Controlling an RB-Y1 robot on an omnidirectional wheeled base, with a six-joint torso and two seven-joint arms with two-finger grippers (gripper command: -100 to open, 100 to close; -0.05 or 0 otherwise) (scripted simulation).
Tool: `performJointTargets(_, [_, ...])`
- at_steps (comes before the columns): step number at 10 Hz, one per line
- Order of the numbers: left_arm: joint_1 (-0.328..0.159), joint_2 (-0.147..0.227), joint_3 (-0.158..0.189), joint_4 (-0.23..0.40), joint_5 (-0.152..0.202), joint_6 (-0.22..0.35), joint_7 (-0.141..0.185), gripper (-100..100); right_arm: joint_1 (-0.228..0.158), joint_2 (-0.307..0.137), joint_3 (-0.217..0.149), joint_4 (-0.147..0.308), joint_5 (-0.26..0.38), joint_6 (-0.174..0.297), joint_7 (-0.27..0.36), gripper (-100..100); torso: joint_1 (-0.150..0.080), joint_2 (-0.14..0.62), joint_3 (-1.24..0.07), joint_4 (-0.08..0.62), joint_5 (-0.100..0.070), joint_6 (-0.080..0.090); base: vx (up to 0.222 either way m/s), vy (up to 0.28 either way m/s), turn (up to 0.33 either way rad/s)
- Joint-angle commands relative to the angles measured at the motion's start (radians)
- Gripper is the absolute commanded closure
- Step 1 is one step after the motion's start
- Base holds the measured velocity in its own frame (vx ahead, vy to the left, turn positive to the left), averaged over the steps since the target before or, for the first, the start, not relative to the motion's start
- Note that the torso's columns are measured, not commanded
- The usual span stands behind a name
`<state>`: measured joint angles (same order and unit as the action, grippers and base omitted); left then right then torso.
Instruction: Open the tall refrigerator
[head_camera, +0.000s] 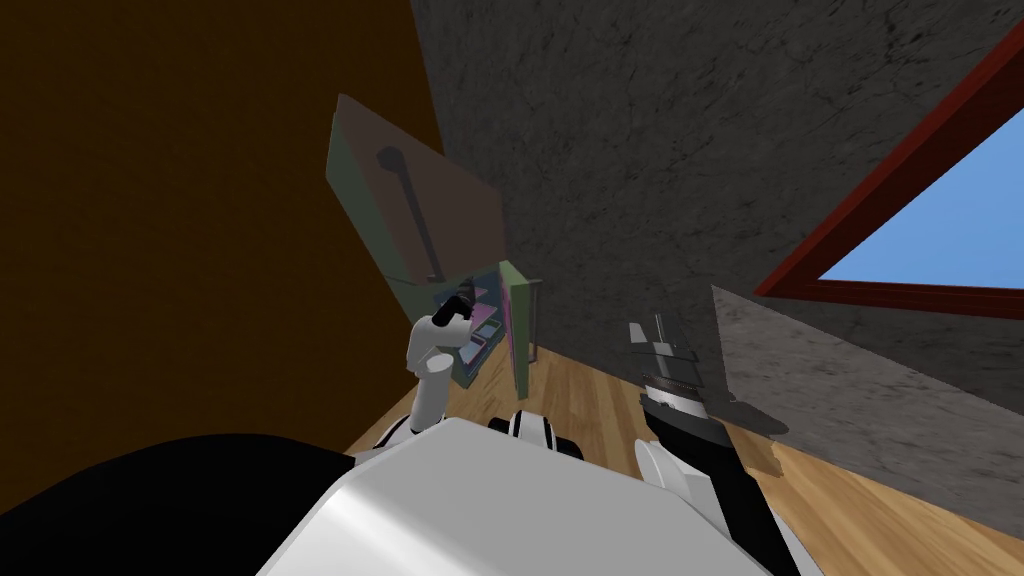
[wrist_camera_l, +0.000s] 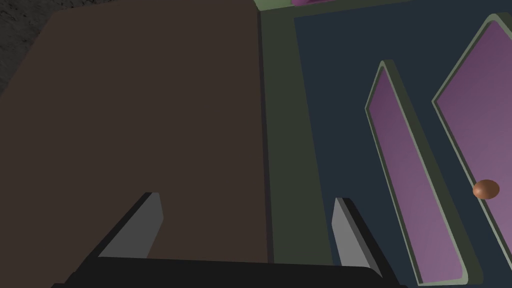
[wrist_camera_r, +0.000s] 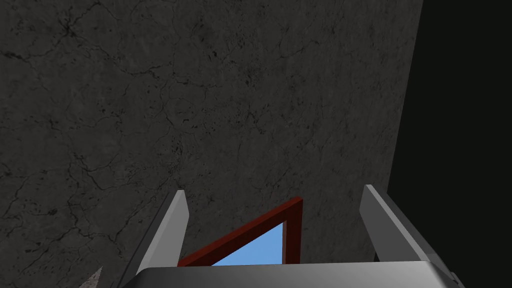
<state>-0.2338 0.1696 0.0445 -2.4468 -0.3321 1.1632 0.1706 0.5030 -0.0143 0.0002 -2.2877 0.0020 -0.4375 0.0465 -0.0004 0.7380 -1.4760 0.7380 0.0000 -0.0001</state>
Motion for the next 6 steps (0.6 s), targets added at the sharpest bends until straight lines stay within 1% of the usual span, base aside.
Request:
performJointTargets(1, [-0.040, 0.013, -0.011, 0.006, -0.004, 0.047, 0.015, -100, 0.000, 0.000, 0.000, 0.000, 0.000, 0.000, 0.000, 0, 0.000, 0.000, 0.000, 0.000, 0.000, 0.000, -0.012, 0.089, -0.034])
performJointTargets(6, [-0.121, 0.011, -0.032, 0.002, -0.009, 0.142, 0.050, -100, 0.000, 0.000, 0.000, 0.000, 0.000, 0.000, 0.000, 0, 0.001, 0.000, 0.000, 0.000, 0.000, 0.000, -0.009, 0.104, -0.045])
